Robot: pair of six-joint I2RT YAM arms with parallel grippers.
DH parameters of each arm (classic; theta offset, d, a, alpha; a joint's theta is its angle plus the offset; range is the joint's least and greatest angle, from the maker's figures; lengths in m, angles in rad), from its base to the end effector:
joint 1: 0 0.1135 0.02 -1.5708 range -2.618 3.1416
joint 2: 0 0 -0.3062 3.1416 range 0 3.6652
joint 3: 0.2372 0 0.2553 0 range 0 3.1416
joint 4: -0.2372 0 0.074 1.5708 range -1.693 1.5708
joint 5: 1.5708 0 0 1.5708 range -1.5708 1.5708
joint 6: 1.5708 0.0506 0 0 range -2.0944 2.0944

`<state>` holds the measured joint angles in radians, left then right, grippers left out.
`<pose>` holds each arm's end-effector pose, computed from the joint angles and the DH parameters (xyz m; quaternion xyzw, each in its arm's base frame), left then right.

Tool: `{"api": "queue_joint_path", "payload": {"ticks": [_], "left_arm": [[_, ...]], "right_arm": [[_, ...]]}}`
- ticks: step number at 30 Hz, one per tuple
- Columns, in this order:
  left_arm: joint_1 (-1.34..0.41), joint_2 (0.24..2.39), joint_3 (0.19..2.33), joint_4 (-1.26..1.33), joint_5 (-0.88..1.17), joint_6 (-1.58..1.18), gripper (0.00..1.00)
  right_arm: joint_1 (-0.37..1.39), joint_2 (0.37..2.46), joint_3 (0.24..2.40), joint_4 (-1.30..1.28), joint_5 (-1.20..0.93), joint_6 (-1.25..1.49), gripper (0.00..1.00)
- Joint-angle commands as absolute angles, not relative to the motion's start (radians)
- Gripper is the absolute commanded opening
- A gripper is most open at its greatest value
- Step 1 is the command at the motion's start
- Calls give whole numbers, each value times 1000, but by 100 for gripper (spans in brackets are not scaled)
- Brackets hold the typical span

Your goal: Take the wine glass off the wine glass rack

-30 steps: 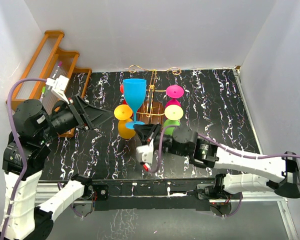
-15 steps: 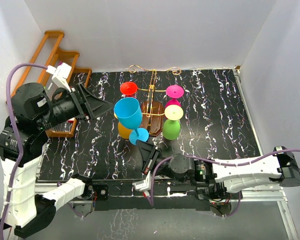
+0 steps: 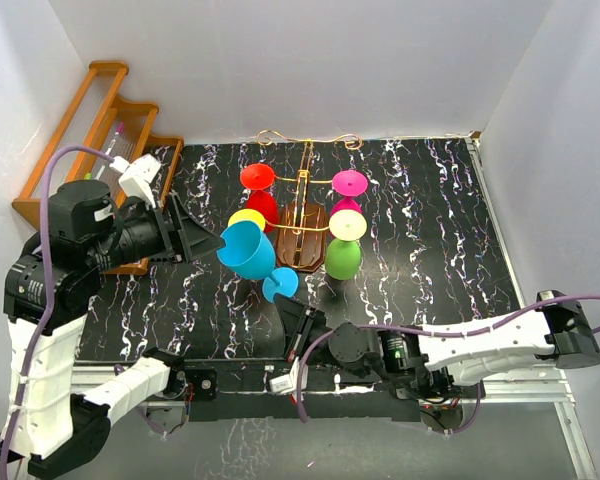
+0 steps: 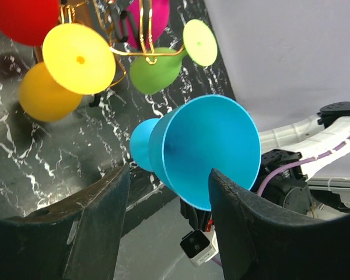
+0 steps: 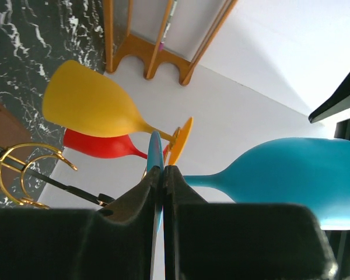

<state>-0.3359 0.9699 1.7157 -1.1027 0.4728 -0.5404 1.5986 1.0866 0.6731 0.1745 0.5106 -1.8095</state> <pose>0.0868 -0.0547 0.5369 0.0514 0.8080 -0.4095 0.4205 0.0179 0.2442 0.3118 -0.7749 0.0535 -0.2604 0.5735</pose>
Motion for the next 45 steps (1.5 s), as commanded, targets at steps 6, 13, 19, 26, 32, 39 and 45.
{"api": "queue_joint_path", "payload": {"ticks": [6,13,19,26,32,39,45], "left_arm": [[-337,960,1621,-1143,442,-493,53],[-337,966,1545,-1125,458,-474,23],[-336,969,1578,-1114,432,-473,0],[-337,1002,1783,-1117,262,-505,0],[-337,1088,2001,-1067,53,-504,0],[-337,1338,2239,-947,-43,-429,0],[-336,1618,2469,-936,-212,-335,0]], "right_arm": [[1641,1102,667,158,525,-1842,8],[1650,1137,670,193,533,-1862,8],[1653,1130,657,243,560,-1832,15],[1655,1088,588,265,634,-1733,62],[1683,1062,484,361,756,-1624,64],[1780,1076,527,305,927,-1376,63],[1849,1139,594,176,1051,-1075,62]]}}
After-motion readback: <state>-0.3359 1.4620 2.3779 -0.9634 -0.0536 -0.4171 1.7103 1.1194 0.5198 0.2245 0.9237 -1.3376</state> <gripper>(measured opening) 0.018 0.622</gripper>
